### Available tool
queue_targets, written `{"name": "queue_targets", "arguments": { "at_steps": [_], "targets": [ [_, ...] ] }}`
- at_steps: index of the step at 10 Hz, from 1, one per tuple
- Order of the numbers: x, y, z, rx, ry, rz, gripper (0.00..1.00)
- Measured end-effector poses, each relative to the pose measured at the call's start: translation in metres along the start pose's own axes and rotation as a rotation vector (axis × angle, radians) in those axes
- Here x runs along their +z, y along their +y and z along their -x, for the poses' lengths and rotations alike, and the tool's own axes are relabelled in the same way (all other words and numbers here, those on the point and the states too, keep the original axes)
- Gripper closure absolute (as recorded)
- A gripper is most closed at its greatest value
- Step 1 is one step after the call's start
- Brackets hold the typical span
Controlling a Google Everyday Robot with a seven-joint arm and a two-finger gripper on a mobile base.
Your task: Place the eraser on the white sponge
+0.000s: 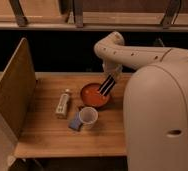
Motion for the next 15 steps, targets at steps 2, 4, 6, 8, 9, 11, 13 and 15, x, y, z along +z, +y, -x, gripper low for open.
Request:
{"name": "queue_targets", "arguments": {
  "at_steps": [2, 4, 6, 8, 9, 11, 13, 15],
  "targets": [
    [-0.015, 0.029, -0.013, -0.070, -0.014, 0.042, 1.00],
    [-0.020, 0.046, -0.043, -0.129, 0.017, 0.090, 1.00],
    [-0.020, 0.045, -0.089, -0.176, 0.089, 0.127, 1.00],
    [-0.019, 0.038, -0.110, -0.196, 0.122, 0.139, 1.00],
    [-0.019, 0.038, -0.110, -0.196, 0.121, 0.140, 1.00],
    [-0.020, 0.040, -0.111, -0.200, 0.122, 0.141, 1.00],
    [-0.019, 0.040, -0.111, -0.201, 0.121, 0.140, 1.00],
    [-0.017, 0.053, -0.108, -0.243, 0.112, 0.129, 1.00]
  ]
}}
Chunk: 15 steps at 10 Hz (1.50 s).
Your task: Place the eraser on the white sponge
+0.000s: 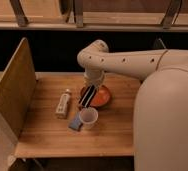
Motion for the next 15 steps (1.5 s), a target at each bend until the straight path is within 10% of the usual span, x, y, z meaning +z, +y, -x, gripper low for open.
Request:
{"name": "queue_targets", "arguments": {
  "at_steps": [6, 15],
  "targets": [
    [0.004, 0.074, -0.001, -0.197, -0.016, 0.008, 1.00],
    [0.098, 0.061, -0.086, -0.177, 0.296, 0.018, 1.00]
  ]
}}
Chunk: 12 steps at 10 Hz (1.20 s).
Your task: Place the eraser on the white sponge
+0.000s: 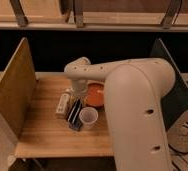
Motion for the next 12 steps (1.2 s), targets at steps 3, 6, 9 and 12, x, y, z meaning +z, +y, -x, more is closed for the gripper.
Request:
{"name": "queue_targets", "arguments": {
  "at_steps": [3, 6, 9, 12],
  "targets": [
    [0.001, -0.001, -0.001, -0.001, 0.006, 0.000, 1.00],
    [0.002, 0.001, -0.002, -0.004, 0.009, -0.003, 1.00],
    [0.026, 0.008, -0.023, -0.021, 0.094, -0.016, 1.00],
    [0.047, 0.010, -0.034, -0.018, 0.181, -0.005, 1.00]
  ]
}}
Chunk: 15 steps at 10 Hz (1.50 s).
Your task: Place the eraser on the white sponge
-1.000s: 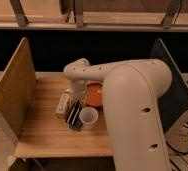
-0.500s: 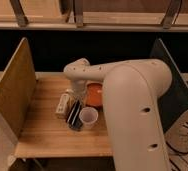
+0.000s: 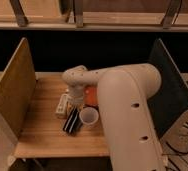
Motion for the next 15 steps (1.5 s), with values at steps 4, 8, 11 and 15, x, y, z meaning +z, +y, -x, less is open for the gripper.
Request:
{"name": "queue_targets", "arguments": {
  "at_steps": [4, 8, 11, 15],
  "targets": [
    [0.011, 0.002, -0.004, -0.002, 0.069, -0.008, 0.89],
    [-0.001, 0.003, -0.001, -0.007, 0.041, -0.031, 0.50],
    [-0.007, 0.005, -0.002, -0.010, 0.027, -0.035, 0.23],
    [-0.002, 0.008, -0.008, -0.015, 0.046, -0.031, 0.20]
  ]
}}
